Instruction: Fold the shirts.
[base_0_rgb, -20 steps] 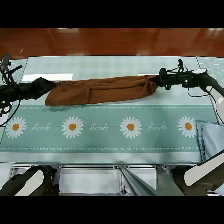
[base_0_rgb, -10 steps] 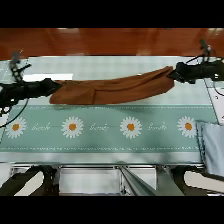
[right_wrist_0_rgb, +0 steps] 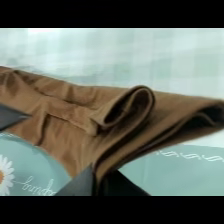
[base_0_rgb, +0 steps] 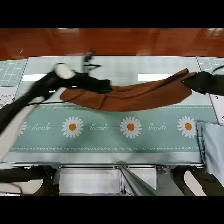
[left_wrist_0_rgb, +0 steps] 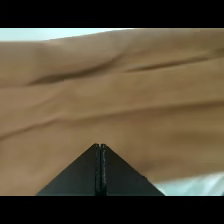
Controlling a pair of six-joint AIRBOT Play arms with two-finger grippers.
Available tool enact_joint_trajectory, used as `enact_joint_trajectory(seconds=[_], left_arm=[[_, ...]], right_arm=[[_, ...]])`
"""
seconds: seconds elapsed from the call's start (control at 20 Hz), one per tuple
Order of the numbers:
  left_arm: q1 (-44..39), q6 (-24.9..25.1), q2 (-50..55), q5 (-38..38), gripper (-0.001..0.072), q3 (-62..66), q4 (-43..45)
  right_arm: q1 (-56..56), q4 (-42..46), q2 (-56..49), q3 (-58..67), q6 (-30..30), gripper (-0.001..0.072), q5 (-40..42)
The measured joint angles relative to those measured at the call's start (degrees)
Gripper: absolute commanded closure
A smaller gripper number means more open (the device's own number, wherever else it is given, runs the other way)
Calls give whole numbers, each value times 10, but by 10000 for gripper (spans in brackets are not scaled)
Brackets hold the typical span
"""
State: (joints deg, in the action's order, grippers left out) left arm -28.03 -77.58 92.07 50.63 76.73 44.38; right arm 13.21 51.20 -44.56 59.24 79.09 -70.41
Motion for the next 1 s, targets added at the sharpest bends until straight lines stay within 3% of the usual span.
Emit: enact_joint_trajectory(seconds=[0.3,0.5,0.75,1.0], left_arm=[[-154,-54,171,102,681,194,23],[-161,-58,185,148,681,237,27],[-25,-30,91,237,680,192,35],[194,24,-124,252,680,6,36]], right_arm=[[-3,-7,70,-8,20,685,-34],[-28,-13,70,-9,25,685,-33],[-134,-57,11,-9,20,685,45],[-278,-146,-151,37,-26,685,172]])
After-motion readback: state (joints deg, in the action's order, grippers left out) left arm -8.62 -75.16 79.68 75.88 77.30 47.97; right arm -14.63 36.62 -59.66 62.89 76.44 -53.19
